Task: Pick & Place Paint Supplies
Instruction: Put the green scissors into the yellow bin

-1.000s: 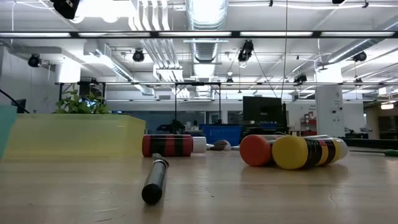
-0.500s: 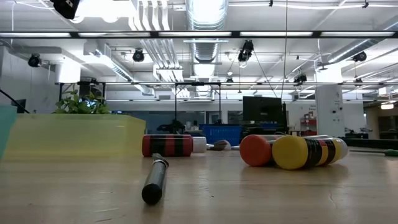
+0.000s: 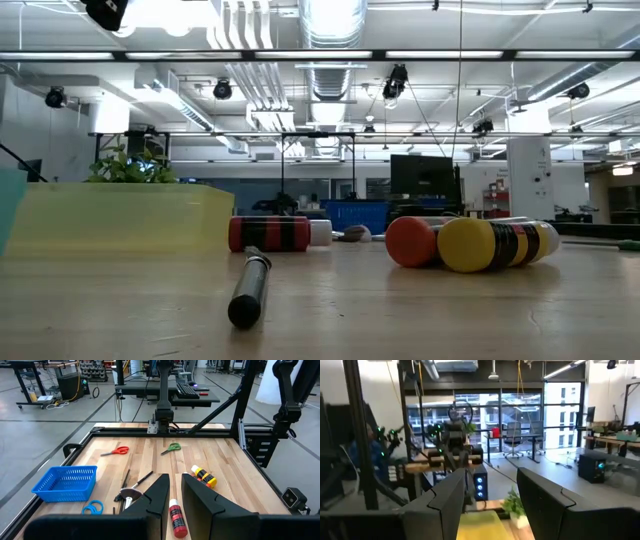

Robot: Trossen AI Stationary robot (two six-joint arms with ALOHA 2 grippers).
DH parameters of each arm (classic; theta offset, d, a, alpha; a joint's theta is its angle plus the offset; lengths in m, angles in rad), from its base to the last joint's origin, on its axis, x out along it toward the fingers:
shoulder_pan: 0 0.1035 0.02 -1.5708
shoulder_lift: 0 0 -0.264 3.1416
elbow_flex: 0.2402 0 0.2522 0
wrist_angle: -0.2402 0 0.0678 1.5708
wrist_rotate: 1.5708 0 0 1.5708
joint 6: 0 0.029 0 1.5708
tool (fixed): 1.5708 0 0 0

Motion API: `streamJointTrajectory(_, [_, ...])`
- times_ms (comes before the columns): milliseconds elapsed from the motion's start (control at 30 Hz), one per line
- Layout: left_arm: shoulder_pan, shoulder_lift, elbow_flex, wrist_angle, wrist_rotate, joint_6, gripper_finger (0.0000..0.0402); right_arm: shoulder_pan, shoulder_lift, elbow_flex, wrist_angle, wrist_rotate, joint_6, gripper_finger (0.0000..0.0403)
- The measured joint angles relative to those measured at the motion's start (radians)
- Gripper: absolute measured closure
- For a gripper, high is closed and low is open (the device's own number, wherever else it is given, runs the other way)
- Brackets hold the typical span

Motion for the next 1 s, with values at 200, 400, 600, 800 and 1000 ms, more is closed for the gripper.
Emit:
streamJointTrajectory(200, [0.0,0.0,0.0,0.0,0.0,0.0,0.0341,0.002,0.054,0.171,-0.198,-0.048,0.152,0.0221])
streamJointTrajectory(400, [0.0,0.0,0.0,0.0,0.0,0.001,0.0341,0.002,0.101,0.297,-0.208,-0.11,0.173,0.0221])
streamJointTrajectory(600, [0.001,0.005,0.0,0.041,-0.099,0.01,0.0341,0.0,0.167,0.427,-0.238,-0.055,0.201,0.0221])
streamJointTrajectory(800, [0.0,0.033,0.0,0.163,-0.063,-0.105,0.0341,0.002,0.214,0.57,-0.448,0.028,0.248,0.0221])
streamJointTrajectory(1000, [0.0,0.079,0.0,0.205,-0.07,-0.263,0.0341,0.003,0.246,0.646,-0.623,0.101,0.359,0.0221])
